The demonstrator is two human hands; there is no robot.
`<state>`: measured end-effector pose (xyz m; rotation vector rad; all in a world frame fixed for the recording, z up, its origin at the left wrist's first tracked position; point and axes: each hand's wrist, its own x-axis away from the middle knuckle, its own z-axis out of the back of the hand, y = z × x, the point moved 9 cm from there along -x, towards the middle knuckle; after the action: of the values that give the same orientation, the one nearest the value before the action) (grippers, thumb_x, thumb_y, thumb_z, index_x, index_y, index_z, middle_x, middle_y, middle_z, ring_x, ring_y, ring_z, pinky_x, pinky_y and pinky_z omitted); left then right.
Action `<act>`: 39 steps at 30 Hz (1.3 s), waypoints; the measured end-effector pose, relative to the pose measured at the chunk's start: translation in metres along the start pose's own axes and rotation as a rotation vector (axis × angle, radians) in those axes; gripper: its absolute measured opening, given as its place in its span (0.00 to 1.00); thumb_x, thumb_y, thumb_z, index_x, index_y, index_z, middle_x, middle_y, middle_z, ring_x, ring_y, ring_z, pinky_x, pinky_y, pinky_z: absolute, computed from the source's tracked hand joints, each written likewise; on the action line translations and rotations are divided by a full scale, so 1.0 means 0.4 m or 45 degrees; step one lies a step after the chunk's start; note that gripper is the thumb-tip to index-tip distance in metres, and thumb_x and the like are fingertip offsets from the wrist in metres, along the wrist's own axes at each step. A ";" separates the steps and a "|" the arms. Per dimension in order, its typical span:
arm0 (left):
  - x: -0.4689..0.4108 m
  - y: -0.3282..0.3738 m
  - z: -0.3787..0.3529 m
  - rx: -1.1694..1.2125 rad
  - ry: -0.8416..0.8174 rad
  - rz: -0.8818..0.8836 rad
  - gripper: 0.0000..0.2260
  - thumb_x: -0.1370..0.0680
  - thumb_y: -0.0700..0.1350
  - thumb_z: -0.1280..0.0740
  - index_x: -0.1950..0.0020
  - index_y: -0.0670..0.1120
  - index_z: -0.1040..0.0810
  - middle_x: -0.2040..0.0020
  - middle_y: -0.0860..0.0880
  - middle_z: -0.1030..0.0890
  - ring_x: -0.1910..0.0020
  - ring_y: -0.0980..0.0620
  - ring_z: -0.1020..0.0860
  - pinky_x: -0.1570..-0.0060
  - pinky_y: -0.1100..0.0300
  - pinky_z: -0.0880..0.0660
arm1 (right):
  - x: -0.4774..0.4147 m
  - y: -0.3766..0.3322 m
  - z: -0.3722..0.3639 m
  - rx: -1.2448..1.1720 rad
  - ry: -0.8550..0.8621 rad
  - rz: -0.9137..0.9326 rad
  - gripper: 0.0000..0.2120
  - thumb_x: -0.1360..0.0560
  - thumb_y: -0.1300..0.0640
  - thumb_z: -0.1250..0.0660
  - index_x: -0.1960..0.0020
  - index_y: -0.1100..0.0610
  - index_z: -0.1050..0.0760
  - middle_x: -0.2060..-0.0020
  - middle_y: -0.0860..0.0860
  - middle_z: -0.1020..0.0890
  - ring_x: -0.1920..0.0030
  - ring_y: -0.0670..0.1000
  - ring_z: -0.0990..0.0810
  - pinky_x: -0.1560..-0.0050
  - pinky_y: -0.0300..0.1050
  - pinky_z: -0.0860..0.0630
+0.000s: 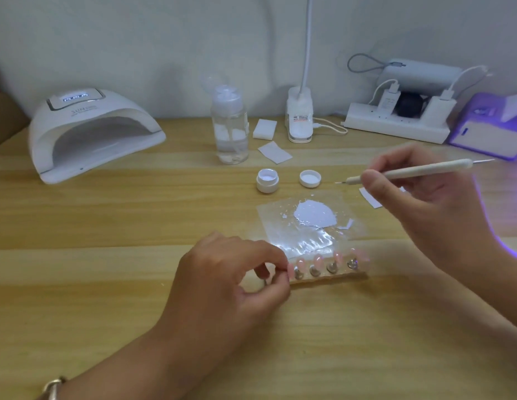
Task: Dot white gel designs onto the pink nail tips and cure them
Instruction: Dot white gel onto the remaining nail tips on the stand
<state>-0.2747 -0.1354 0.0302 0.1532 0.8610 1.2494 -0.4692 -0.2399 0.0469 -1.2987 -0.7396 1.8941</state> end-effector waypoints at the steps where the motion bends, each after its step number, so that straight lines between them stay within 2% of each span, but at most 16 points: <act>1: 0.004 0.004 0.000 0.103 -0.022 0.038 0.04 0.33 0.43 0.26 0.64 0.53 0.17 0.66 0.59 0.18 0.66 0.62 0.20 0.60 0.67 0.30 | 0.003 -0.020 0.003 -0.061 0.016 0.009 0.05 0.25 0.48 0.29 0.57 0.46 0.23 0.66 0.42 0.19 0.66 0.43 0.22 0.65 0.34 0.27; 3: 0.016 0.008 -0.012 0.408 -0.080 0.135 0.06 0.33 0.40 0.26 0.64 0.52 0.17 0.66 0.58 0.18 0.69 0.61 0.21 0.65 0.73 0.33 | 0.015 -0.056 0.004 -0.153 0.034 0.010 0.10 0.26 0.43 0.29 0.59 0.48 0.25 0.69 0.46 0.20 0.70 0.45 0.23 0.69 0.38 0.28; 5: 0.030 0.013 -0.041 0.679 -0.155 0.248 0.05 0.33 0.39 0.26 0.64 0.49 0.15 0.68 0.58 0.18 0.72 0.63 0.24 0.68 0.72 0.33 | 0.041 -0.092 -0.009 -0.214 0.012 0.021 0.11 0.25 0.42 0.30 0.58 0.49 0.23 0.69 0.49 0.19 0.70 0.50 0.21 0.71 0.42 0.26; 7: 0.047 0.017 -0.075 0.827 -0.255 0.363 0.03 0.32 0.41 0.26 0.62 0.49 0.14 0.70 0.57 0.18 0.73 0.64 0.25 0.71 0.67 0.33 | 0.070 -0.112 -0.028 -0.239 -0.013 0.014 0.10 0.24 0.44 0.31 0.57 0.50 0.20 0.68 0.50 0.18 0.69 0.49 0.19 0.70 0.40 0.24; 9: 0.062 0.018 -0.107 0.913 -0.351 0.486 0.02 0.31 0.43 0.24 0.60 0.50 0.13 0.71 0.53 0.17 0.74 0.61 0.23 0.71 0.69 0.33 | 0.095 -0.113 -0.042 -0.227 -0.008 -0.028 0.10 0.25 0.46 0.29 0.60 0.51 0.20 0.70 0.51 0.19 0.72 0.46 0.22 0.71 0.37 0.26; 12: 0.067 0.018 -0.132 0.901 -0.404 0.566 0.04 0.27 0.41 0.24 0.60 0.49 0.13 0.72 0.53 0.17 0.79 0.59 0.23 0.75 0.72 0.33 | 0.123 -0.085 -0.054 -0.285 0.034 -0.139 0.13 0.26 0.50 0.27 0.65 0.56 0.24 0.77 0.51 0.27 0.76 0.44 0.33 0.75 0.34 0.35; 14: 0.061 0.016 -0.134 0.889 -0.395 0.578 0.04 0.26 0.40 0.25 0.61 0.47 0.14 0.72 0.55 0.17 0.82 0.60 0.25 0.78 0.71 0.33 | 0.135 -0.068 -0.056 -0.315 0.074 -0.196 0.15 0.27 0.48 0.28 0.67 0.55 0.26 0.78 0.45 0.31 0.76 0.43 0.36 0.75 0.33 0.38; 16: 0.057 0.009 -0.132 0.902 -0.374 0.615 0.04 0.27 0.40 0.25 0.61 0.48 0.14 0.72 0.53 0.17 0.84 0.60 0.27 0.80 0.69 0.34 | 0.148 -0.054 -0.052 -0.333 0.122 -0.227 0.16 0.27 0.46 0.31 0.68 0.54 0.27 0.78 0.43 0.33 0.76 0.44 0.38 0.75 0.33 0.39; 19: 0.059 0.000 -0.135 0.924 -0.367 0.656 0.05 0.27 0.41 0.25 0.61 0.50 0.14 0.73 0.50 0.18 0.85 0.57 0.28 0.80 0.68 0.35 | 0.164 -0.042 -0.051 -0.327 0.155 -0.228 0.18 0.26 0.44 0.32 0.66 0.58 0.27 0.78 0.47 0.30 0.76 0.46 0.35 0.75 0.36 0.36; 23: 0.066 -0.007 -0.147 0.927 -0.383 0.679 0.07 0.27 0.43 0.26 0.60 0.55 0.13 0.75 0.46 0.18 0.84 0.55 0.29 0.79 0.67 0.33 | 0.173 -0.055 -0.058 -0.298 0.149 -0.142 0.16 0.24 0.46 0.34 0.65 0.55 0.23 0.76 0.49 0.23 0.76 0.47 0.28 0.73 0.38 0.31; 28: 0.070 -0.010 -0.152 0.907 -0.411 0.658 0.06 0.27 0.45 0.25 0.60 0.56 0.13 0.74 0.47 0.18 0.83 0.54 0.28 0.79 0.64 0.30 | 0.176 -0.064 -0.065 -0.323 0.135 -0.136 0.11 0.27 0.49 0.31 0.67 0.51 0.23 0.76 0.47 0.23 0.76 0.42 0.29 0.73 0.34 0.32; 31: 0.068 -0.005 -0.151 0.912 -0.425 0.640 0.01 0.29 0.51 0.25 0.59 0.57 0.13 0.73 0.50 0.17 0.83 0.55 0.27 0.77 0.66 0.28 | 0.176 -0.062 -0.070 -0.325 0.119 -0.153 0.11 0.27 0.49 0.31 0.67 0.49 0.23 0.76 0.45 0.23 0.76 0.41 0.29 0.73 0.34 0.33; 35: 0.066 -0.001 -0.149 0.929 -0.425 0.628 0.03 0.28 0.49 0.25 0.59 0.57 0.13 0.74 0.50 0.18 0.83 0.55 0.27 0.79 0.64 0.31 | 0.175 -0.057 -0.069 -0.353 0.133 -0.175 0.13 0.28 0.48 0.30 0.68 0.52 0.25 0.77 0.52 0.25 0.76 0.46 0.31 0.75 0.39 0.34; 39: 0.065 -0.004 -0.153 0.964 -0.409 0.642 0.02 0.29 0.47 0.25 0.59 0.54 0.12 0.75 0.47 0.18 0.83 0.56 0.27 0.81 0.66 0.32 | 0.181 -0.049 -0.077 -0.418 0.129 -0.200 0.17 0.26 0.49 0.32 0.68 0.58 0.27 0.78 0.52 0.27 0.78 0.51 0.30 0.76 0.42 0.33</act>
<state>-0.3115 -0.1341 -0.0253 1.2057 1.0060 1.2461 -0.4530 -0.1677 0.0135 -1.4754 -1.0991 1.6153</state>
